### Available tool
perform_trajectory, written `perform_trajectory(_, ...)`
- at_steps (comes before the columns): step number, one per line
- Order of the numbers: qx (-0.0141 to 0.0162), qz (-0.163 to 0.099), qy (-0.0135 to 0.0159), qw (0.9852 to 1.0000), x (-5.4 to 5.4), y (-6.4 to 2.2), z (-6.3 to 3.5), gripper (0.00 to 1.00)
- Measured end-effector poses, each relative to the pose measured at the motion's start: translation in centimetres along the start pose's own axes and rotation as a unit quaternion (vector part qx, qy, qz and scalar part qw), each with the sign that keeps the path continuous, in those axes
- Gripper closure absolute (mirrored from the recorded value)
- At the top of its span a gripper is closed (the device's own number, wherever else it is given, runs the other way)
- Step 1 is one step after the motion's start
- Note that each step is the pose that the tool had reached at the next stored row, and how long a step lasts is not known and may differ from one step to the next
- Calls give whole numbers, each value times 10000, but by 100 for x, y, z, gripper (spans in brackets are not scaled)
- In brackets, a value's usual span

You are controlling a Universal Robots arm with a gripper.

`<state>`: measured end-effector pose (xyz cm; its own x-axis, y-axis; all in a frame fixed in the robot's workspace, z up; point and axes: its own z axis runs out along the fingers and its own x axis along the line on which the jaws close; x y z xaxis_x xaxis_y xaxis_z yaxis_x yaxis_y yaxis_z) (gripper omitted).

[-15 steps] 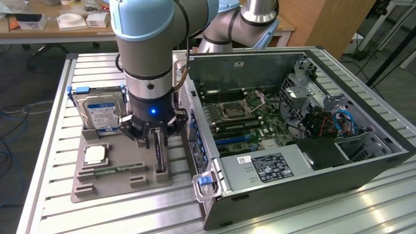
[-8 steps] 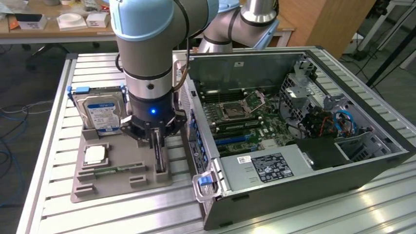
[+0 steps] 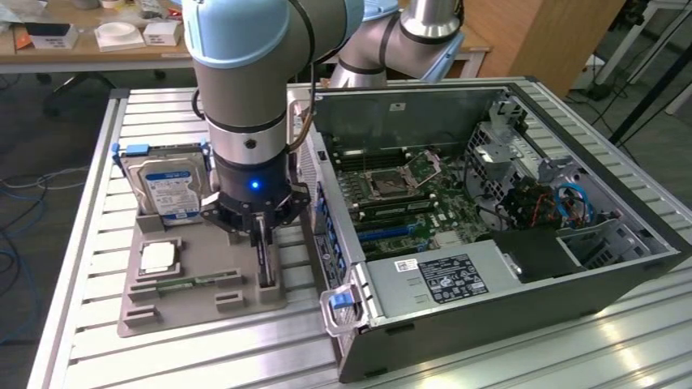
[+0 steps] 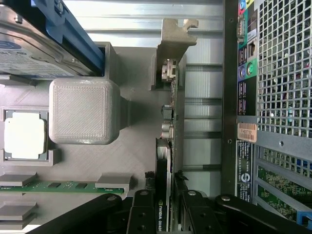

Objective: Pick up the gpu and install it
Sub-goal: 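Pick up the gpu and move the gpu toward the slot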

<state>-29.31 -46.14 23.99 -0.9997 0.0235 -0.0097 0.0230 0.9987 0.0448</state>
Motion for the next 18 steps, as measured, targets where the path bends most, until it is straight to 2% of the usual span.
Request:
perform_trajectory(4, 0, 0, 5, 10000, -14, 1, 0, 74)
perform_trajectory(6, 1, 2, 28, 10000, -53, 2, 0, 74)
perform_trajectory(18, 1, 1, 28, 10000, -54, 1, 1, 74)
